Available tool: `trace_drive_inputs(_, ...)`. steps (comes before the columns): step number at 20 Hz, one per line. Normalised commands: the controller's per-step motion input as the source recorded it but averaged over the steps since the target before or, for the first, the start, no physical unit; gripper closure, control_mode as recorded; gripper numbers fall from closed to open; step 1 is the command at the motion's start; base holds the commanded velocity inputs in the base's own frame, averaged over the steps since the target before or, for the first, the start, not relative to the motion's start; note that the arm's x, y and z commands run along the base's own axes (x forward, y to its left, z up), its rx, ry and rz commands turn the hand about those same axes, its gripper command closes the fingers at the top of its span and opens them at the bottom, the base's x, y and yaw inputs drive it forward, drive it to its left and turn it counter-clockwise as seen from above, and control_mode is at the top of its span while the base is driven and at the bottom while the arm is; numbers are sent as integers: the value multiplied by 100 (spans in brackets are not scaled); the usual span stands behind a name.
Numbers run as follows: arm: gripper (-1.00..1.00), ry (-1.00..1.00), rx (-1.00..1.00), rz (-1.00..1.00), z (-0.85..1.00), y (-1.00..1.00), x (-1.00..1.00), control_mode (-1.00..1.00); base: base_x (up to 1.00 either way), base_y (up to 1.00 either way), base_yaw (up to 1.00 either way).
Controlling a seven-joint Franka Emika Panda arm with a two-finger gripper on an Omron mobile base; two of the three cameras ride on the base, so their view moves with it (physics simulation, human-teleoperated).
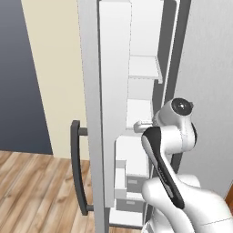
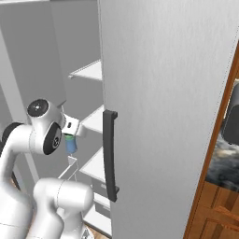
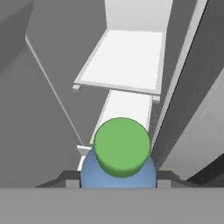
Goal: Take the bottled waters from the counter and place them in the freezer to freeze. Close the freezer door after placing the bottles.
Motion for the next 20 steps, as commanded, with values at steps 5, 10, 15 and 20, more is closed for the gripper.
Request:
trace_drive_inputs(5,100,0,0,0,-18,1,43,-100,0,0,0)
trace_drive_inputs(10,100,0,0,0,-19,1,41,-100,0,0,0)
trace_drive_inputs(15,100,-1,0,0,-3,0,42,-100,0,0,0)
trace_drive_inputs(20,100,-2,0,-4,0,6,41,-100,0,0,0)
